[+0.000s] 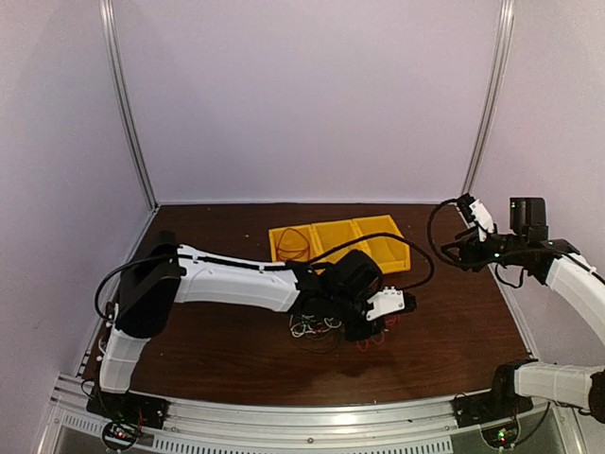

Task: Untangle the cables
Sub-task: Pick up the untangled cable from the center of the board, then place the untangled cable in the bin, then pick up one of the twisted cables from the tangled cable pile.

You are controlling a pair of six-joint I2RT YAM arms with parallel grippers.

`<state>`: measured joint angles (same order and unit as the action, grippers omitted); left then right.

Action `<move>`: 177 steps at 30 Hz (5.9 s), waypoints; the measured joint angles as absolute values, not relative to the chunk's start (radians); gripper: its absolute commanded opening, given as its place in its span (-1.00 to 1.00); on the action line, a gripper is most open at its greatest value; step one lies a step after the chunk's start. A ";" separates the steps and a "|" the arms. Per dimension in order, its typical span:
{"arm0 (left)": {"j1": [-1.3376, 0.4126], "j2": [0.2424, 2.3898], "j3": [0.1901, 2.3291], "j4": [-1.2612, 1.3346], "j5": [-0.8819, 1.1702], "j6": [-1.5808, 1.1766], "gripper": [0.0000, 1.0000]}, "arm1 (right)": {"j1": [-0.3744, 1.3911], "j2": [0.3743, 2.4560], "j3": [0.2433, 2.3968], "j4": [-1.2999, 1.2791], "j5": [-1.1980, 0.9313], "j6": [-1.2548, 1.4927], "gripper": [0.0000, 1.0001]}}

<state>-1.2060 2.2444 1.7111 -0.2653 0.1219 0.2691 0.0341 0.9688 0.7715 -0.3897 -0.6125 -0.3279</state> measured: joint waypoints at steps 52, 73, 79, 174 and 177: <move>-0.795 1.917 1.404 0.046 -0.152 -0.342 -0.98 | 0.020 0.971 0.758 -0.339 -0.466 -0.307 0.15; -0.747 2.011 1.350 0.266 0.115 -0.385 -0.93 | 0.020 0.983 0.758 -0.340 -0.466 -0.317 0.15; -0.747 1.967 1.255 0.198 0.059 -0.382 -0.92 | 0.020 0.988 0.758 -0.340 -0.467 -0.321 0.15; -0.759 1.681 1.462 -0.298 -0.012 -0.210 0.03 | 0.022 1.003 0.775 -0.379 -0.574 -0.440 -0.04; -0.759 1.593 1.331 -0.184 0.034 -0.159 0.03 | 0.049 1.039 0.849 -0.425 -0.631 -0.473 -0.14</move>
